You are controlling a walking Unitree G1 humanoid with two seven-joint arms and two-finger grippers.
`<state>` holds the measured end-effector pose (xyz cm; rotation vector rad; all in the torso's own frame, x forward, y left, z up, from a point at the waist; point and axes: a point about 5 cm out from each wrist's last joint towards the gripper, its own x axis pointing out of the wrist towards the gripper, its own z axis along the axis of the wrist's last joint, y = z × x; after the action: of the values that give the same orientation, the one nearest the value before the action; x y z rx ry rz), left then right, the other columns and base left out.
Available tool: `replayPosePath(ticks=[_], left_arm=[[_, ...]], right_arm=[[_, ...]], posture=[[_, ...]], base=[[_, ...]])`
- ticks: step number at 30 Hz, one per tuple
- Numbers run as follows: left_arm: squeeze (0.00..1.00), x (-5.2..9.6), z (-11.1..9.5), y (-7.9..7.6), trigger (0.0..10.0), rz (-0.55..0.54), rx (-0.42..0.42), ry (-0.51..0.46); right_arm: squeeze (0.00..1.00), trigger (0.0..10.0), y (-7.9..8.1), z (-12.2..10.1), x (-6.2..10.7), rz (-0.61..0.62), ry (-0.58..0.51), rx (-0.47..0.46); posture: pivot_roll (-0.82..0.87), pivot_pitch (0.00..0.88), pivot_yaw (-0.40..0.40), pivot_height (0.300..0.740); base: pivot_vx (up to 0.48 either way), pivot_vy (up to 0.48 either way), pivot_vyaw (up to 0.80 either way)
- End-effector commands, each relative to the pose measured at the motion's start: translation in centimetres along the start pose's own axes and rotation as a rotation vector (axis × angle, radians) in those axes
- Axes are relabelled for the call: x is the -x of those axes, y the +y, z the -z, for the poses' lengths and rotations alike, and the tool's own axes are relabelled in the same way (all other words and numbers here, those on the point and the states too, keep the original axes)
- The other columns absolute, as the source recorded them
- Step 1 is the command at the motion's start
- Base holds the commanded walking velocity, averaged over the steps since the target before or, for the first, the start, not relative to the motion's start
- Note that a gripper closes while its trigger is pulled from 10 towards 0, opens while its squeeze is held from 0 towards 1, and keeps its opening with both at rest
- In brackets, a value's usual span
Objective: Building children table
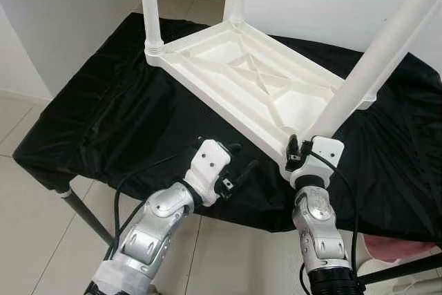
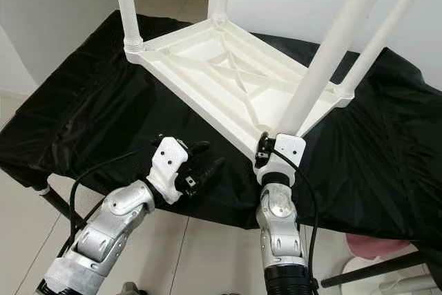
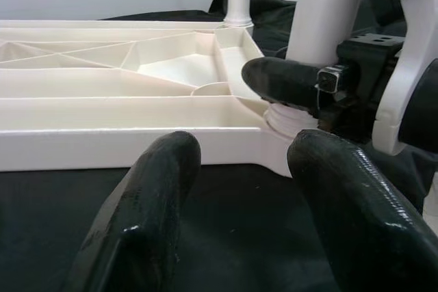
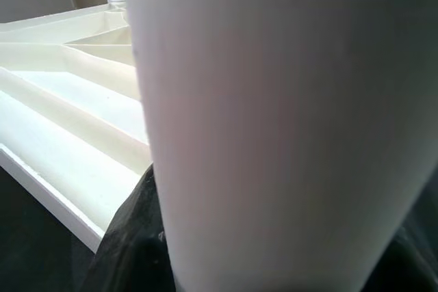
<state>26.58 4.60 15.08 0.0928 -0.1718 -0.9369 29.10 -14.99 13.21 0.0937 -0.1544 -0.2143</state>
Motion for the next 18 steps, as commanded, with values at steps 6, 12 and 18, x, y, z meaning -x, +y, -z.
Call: replayPosePath(ticks=[6, 12, 18], left_arm=[[0.0, -0.42, -0.17, -0.15, 10.0, 0.039, -0.005, -0.006], [0.0, -0.05, 0.09, -0.4, 10.0, 0.042, -0.008, 0.001], [0.0, 0.04, 0.05, -0.26, 10.0, 0.033, -0.01, 0.002]], right_arm=[[0.0, 10.0, 0.3, 0.14, 0.6, -0.027, 0.006, 0.024], [0.11, 10.0, 0.09, 0.07, 0.54, -0.042, -0.001, 0.027], [1.0, 10.0, 0.14, -0.08, 0.81, -0.108, -0.02, 0.017]], posture=[[0.01, 0.072, -0.08, 0.74], [0.01, 0.071, -0.083, 0.74], [0.02, 0.07, -0.08, 0.74]], base=[[0.0, 0.0, 0.0], [0.0, 0.0, 0.0], [0.0, 0.0, 0.0]])
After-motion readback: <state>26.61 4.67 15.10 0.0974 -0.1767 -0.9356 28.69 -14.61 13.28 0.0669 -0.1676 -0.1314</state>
